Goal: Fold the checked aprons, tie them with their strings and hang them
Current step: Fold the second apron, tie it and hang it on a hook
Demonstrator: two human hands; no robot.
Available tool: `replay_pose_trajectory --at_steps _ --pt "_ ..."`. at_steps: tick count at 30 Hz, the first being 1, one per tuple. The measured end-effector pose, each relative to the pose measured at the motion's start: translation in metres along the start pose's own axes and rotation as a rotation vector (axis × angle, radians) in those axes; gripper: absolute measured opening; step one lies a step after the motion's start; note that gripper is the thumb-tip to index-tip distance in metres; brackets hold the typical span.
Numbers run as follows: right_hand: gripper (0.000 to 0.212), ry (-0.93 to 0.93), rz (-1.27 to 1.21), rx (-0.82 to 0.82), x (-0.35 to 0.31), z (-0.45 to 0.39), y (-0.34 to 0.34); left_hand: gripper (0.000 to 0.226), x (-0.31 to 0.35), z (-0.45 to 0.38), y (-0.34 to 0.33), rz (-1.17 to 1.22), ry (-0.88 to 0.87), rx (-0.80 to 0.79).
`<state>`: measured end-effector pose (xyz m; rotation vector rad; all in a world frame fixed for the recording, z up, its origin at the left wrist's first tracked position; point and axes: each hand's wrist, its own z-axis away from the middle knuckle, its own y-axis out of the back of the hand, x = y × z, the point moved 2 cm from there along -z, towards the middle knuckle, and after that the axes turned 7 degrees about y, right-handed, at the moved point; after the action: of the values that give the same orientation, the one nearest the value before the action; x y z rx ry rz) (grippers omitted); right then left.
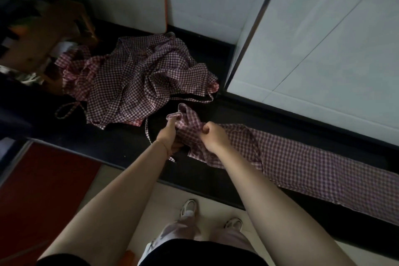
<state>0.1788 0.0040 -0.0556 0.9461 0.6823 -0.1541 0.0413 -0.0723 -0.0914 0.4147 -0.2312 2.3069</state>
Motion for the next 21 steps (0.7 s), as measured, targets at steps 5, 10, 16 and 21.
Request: replay_pose_trajectory --at_steps 5,10,16,21 --pt "0.016 -0.071 -0.045 0.1 0.008 0.003 -0.011 0.042 -0.022 0.006 -0.011 -0.138 -0.097 -0.196" --pt "0.026 -0.086 -0.131 0.113 0.013 0.0 -0.013 0.054 -0.025 -0.008 -0.013 -0.283 -0.237 0.06" --pt "0.052 -0.066 -0.212 -0.182 0.016 0.004 -0.017 0.034 -0.029 -0.003 -0.035 -0.067 -0.086 -0.067" --pt "0.071 -0.081 -0.34 -0.263 0.018 0.013 -0.009 0.038 -0.024 0.002 -0.045 -0.005 0.047 -0.229"
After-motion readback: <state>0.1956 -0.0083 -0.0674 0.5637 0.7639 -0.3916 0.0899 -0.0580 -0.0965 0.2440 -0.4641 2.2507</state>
